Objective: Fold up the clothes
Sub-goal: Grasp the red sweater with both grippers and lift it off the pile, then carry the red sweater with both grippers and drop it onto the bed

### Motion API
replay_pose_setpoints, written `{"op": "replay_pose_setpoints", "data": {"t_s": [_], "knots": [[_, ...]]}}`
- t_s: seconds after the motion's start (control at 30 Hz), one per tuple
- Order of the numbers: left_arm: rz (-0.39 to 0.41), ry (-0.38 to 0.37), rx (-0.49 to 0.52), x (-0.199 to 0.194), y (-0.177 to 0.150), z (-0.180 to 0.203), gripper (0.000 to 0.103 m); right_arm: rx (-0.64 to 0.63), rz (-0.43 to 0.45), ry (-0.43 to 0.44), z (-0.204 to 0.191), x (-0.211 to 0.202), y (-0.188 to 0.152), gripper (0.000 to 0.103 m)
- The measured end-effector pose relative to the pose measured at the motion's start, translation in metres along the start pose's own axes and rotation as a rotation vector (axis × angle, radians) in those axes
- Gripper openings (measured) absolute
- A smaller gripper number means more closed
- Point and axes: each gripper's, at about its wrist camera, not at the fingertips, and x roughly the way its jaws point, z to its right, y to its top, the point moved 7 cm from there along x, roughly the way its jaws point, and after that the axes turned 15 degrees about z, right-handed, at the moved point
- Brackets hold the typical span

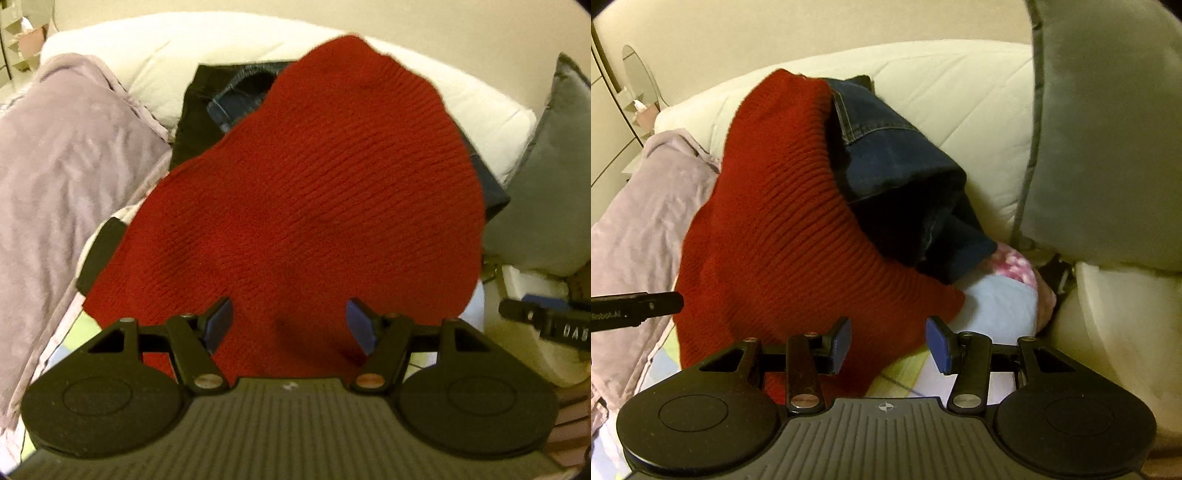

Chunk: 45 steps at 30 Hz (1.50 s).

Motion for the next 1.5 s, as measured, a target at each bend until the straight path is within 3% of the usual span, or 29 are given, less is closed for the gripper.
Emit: {"op": "replay_pose_setpoints", "data": {"t_s": [0.27,0.37,0.43,0.47,0.5,0.67,0.87,1.07,1.33,1.5], "knots": [[-0.079,-0.016,-0.016,0.054,-0.029,-0.017,0.065,-0.086,-0.006,0.049,-0.007,0.053,0.006,0.049],[-0.091,-0.056,-0.083,0.073,-0.038,-0.021,0.055,-0.110,0.012,0.072,-0.011,0.067,0.006,0.049],[-0.099,-0.081,-0.125,0.083,-0.042,-0.024,0.018,-0.137,0.027,0.079,-0.015,0.073,0.006,0.048],[-0.093,-0.093,-0.143,0.083,-0.042,-0.026,0.015,-0.152,0.035,0.086,-0.016,0.074,0.006,0.044],[-0.086,-0.104,-0.159,0.083,-0.042,-0.028,0.011,-0.166,0.041,0.096,-0.019,0.071,0.006,0.006],[-0.013,-0.107,-0.200,0.049,-0.036,-0.040,0.007,-0.213,0.091,0.153,-0.031,0.051,0.012,0.006],[0.138,-0.031,-0.237,-0.047,-0.023,-0.063,0.006,-0.220,0.213,0.284,-0.067,-0.010,0.040,0.005],[0.308,0.107,-0.337,-0.175,-0.018,-0.105,0.006,-0.217,0.319,0.534,-0.142,-0.080,0.071,0.004],[0.563,0.340,-0.412,-0.393,-0.039,-0.139,0.006,-0.167,0.416,0.932,-0.273,-0.195,0.077,0.000],[0.588,0.487,-0.424,-0.490,-0.074,-0.153,0.006,-0.159,0.426,1.134,-0.346,-0.270,0.058,0.000]]}}
